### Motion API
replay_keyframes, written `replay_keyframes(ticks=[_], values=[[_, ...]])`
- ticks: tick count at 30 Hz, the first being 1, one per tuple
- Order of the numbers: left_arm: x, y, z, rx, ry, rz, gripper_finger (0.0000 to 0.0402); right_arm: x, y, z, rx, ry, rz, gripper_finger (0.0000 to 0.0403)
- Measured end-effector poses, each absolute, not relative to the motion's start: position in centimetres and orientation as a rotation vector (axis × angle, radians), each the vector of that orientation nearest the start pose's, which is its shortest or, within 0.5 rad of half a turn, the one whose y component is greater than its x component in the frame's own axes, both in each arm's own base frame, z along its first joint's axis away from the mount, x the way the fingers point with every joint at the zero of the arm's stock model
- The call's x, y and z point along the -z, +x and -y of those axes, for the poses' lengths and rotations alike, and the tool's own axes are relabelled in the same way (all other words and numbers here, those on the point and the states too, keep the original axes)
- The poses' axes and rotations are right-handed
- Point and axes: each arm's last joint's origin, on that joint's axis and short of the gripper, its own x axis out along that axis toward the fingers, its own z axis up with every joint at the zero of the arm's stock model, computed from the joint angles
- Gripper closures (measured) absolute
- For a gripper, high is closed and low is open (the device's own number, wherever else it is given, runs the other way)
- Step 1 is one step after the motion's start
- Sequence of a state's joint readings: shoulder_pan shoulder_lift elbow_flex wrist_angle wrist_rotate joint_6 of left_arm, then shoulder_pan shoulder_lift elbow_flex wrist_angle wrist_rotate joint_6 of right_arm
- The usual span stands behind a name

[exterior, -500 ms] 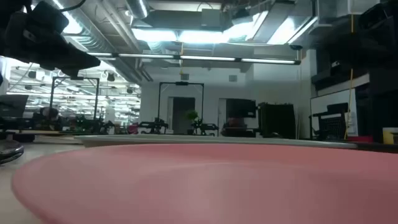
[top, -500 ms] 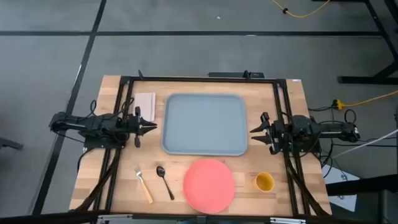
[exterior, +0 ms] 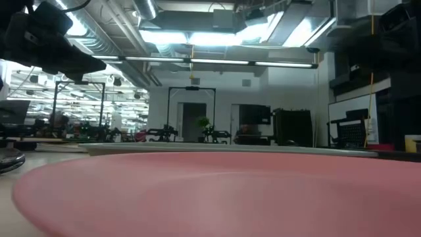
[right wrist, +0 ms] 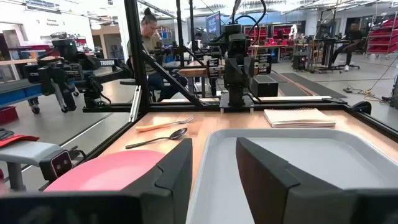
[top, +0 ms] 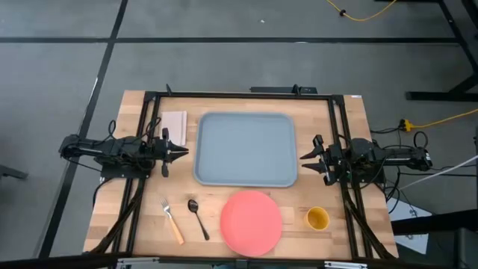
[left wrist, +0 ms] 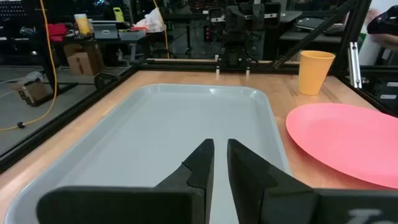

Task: Pick and place plate/cup/fork/spoon on tray

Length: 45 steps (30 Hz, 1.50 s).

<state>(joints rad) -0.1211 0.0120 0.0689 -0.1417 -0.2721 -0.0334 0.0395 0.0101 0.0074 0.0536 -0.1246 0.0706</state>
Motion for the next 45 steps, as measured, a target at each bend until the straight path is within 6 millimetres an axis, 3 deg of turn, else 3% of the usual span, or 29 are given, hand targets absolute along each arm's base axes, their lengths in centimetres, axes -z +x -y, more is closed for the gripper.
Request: replay_keyframes(ticks=[18,25,29,32,38,42,45], values=[[-17.2,9.3,0.3,-0.152,-0.016,-0.080,0.0363,-17.0,9.7,-0.7,-0.166,0.068,0.045,0.0273],[-17.3,9.3,0.3,-0.145,0.291,-0.098,0.0363,-17.1,9.7,-0.7,-0.166,0.068,0.049,0.0273],[-17.5,9.3,0.4,-0.126,0.353,-0.075,0.0363,-17.4,9.7,-0.7,-0.167,0.069,0.081,0.0273],[-18.0,9.3,0.7,-0.037,0.278,-0.013,0.0363,-17.6,9.7,-0.8,-0.174,0.133,0.096,0.0273],[-20.3,9.0,1.2,0.168,-0.112,0.233,0.0363,-19.1,9.4,-0.8,-0.223,0.400,0.225,0.0273],[-21.7,8.6,1.1,0.159,-0.142,0.384,0.0363,-20.6,8.8,-0.8,-0.298,0.503,0.378,0.0273],[-21.9,8.6,1.1,0.167,-0.143,0.395,0.0363,-22.0,8.0,-1.1,-0.429,0.445,0.518,0.0273]])
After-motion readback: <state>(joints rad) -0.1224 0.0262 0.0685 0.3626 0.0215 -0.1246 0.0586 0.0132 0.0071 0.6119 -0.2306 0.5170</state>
